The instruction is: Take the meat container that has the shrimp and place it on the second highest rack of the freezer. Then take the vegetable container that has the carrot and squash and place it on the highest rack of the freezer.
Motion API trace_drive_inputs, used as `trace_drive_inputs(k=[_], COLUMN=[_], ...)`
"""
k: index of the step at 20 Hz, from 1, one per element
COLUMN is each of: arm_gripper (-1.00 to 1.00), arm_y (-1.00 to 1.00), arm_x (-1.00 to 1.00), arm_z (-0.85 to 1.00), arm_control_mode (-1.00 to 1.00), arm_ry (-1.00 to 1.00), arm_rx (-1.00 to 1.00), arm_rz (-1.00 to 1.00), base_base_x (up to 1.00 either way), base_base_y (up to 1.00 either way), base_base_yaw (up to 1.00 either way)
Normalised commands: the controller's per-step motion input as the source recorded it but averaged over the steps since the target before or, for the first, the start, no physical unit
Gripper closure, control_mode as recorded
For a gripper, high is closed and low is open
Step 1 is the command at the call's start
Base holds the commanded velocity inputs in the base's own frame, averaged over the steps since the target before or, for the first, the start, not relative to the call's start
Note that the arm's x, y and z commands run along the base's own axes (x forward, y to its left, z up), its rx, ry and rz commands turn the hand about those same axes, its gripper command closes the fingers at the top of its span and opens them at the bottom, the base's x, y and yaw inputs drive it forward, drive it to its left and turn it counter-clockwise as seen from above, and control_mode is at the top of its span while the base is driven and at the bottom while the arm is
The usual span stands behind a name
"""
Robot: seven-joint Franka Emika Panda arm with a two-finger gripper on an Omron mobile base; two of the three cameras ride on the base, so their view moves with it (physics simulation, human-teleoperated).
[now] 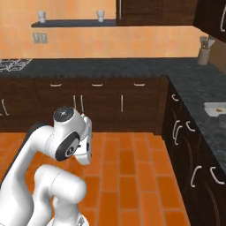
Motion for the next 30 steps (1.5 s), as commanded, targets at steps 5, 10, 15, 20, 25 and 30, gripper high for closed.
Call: trace_drive_inputs(k=[5,10,15,20,25,30], arm_gripper=[-1.0,-1.0,-1.0,-1.0,-1.0,-1.0], arm_y=[0.0,0.0,0.0,0.0,0.0,0.0], arm_x=[0.0,0.0,0.0,0.0,0.0,0.0], arm_z=[0.0,0.0,0.0,0.0,0.0,0.0], arm_control_mode=[1.0,1.0,1.0,1.0,1.0,1.0], arm_ry=[0.0,0.0,0.0,0.0,0.0,0.0], arm_rx=[0.0,0.0,0.0,0.0,0.0,0.0], arm_rz=[0.0,0.0,0.0,0.0,0.0,0.0], base_base_x=[1.0,1.0,0.99,1.0,0.96,1.0], base_base_y=[-0.01,0.75,0.85,0.94,0.84,0.61], base_base_yaw=[-0.59,-0.68,-0.67,-0.71,-0.76,-0.72])
